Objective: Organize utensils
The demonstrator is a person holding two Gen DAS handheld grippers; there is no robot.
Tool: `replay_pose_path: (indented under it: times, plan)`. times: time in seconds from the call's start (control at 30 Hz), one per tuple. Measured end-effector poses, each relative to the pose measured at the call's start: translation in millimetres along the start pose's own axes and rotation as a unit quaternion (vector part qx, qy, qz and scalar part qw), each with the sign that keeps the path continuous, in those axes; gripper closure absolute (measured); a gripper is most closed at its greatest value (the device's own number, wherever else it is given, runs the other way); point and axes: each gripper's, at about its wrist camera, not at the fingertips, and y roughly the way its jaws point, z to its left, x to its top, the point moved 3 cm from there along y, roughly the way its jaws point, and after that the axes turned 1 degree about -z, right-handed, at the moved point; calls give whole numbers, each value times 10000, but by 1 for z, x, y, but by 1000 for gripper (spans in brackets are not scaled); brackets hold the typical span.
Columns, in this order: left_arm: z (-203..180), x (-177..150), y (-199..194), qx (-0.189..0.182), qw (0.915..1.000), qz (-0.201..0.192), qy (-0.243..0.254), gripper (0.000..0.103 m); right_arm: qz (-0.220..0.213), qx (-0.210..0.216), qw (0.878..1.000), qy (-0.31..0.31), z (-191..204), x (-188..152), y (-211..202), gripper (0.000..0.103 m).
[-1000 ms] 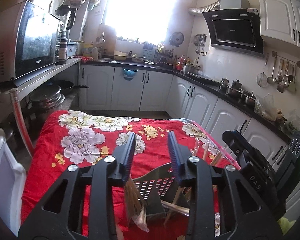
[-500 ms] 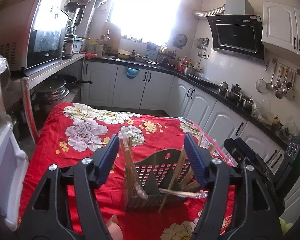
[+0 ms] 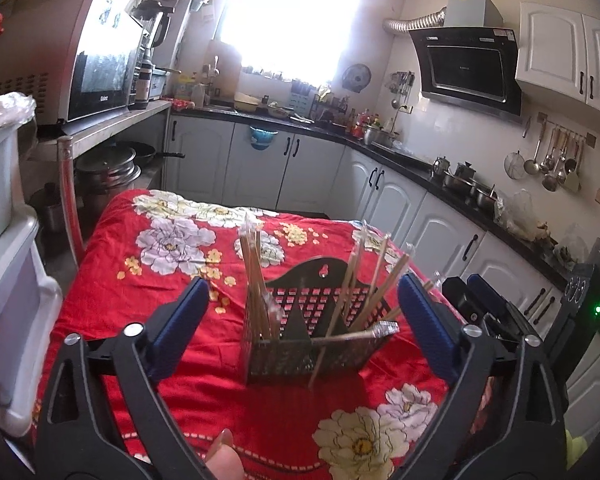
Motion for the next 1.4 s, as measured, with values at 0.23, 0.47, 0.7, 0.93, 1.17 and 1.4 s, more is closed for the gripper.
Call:
replay_pose_path:
  times: [0.23,0.47,0.7,0.93,1.17,1.4]
  plan:
    - [0,-14,-9,25,10000,85,19,10,51,-39,10000,-20,-3,-7,-15,12]
    - [-2,-32,-12,49,9997,250,24,10,206,-95,9996,-156,-1,-18,-24,11]
    - [-3,-56,-8,6,9986,527,-39,10,473,-96,9985,-266,-2,-34,-33,8]
    - [-5,-78,-5,15,9972,742,-22,10,844,-98,9958,-349,-2,-59,-39,8]
    - [-4,-101,0,99,9954,955,-24,10,1128,-105,9924,-484,-1,-83,-43,7]
    - [-4,-120,1,168,9950,988,-16,10,1238,-184,9909,-492,-6,-99,-46,7]
